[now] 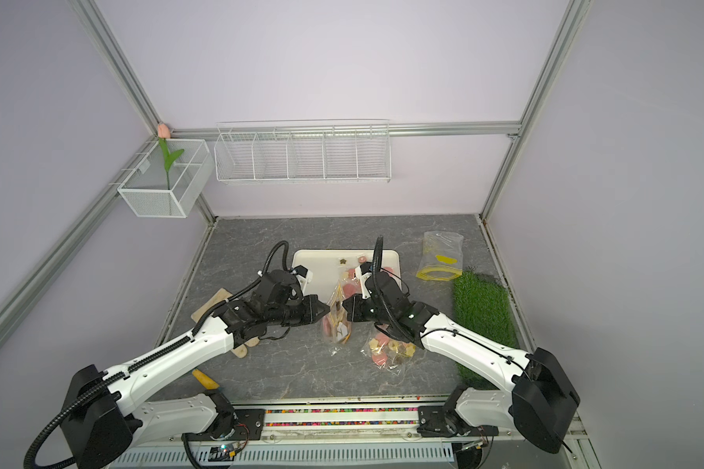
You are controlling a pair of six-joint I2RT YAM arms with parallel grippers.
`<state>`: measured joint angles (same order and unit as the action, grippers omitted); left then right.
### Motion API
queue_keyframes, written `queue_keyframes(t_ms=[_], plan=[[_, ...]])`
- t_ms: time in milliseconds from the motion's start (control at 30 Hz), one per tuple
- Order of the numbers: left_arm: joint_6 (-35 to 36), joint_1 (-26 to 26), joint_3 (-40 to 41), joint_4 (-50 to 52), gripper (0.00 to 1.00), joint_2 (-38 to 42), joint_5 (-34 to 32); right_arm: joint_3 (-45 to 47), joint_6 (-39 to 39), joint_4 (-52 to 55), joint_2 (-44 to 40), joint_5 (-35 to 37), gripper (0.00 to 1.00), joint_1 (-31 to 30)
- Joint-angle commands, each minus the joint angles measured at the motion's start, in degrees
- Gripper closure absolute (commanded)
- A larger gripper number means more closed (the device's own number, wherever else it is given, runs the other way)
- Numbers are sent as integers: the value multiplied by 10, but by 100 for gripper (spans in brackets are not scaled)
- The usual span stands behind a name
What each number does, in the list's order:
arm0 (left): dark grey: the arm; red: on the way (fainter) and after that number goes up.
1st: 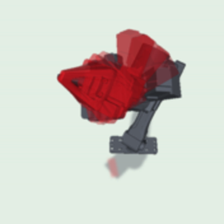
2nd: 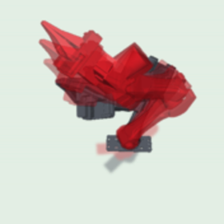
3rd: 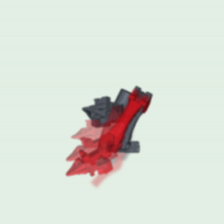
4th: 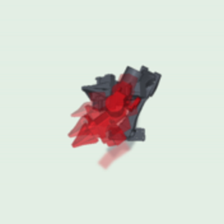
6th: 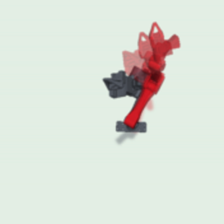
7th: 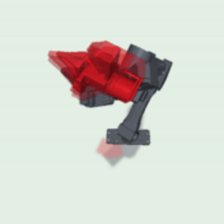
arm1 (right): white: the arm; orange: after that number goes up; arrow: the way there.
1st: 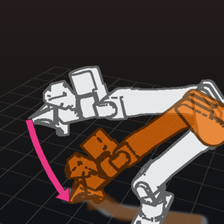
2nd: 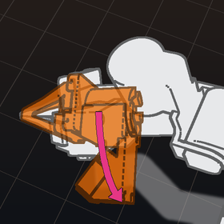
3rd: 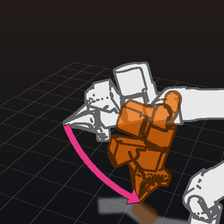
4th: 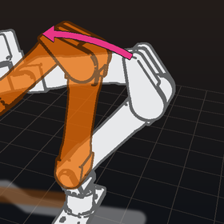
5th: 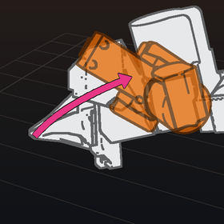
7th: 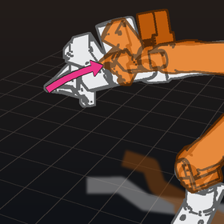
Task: Pour cookies out of the ziploc bag
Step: Open the ziploc bag at the center of the board.
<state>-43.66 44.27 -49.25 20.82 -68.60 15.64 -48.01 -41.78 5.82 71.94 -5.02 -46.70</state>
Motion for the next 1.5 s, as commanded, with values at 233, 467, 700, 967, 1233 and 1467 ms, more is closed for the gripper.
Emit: queue_keyframes(t_ms=[233,467,700,967,1233,1467], plan=[[15,-2,-16,24,100,28,-29,1,14,22,-27,31,93,1],[22,-3,-25,38,100,33,-35,1,16,31,-34,41,93,1],[26,-2,-24,41,100,46,-49,0,18,36,-39,46,94,2],[32,-2,-29,57,100,63,-63,1,21,47,-51,55,93,2],[43,-2,-42,79,100,69,-73,3,28,67,-70,73,93,2],[63,-2,-54,103,100,69,-81,-9,60,98,-75,79,93,4]])
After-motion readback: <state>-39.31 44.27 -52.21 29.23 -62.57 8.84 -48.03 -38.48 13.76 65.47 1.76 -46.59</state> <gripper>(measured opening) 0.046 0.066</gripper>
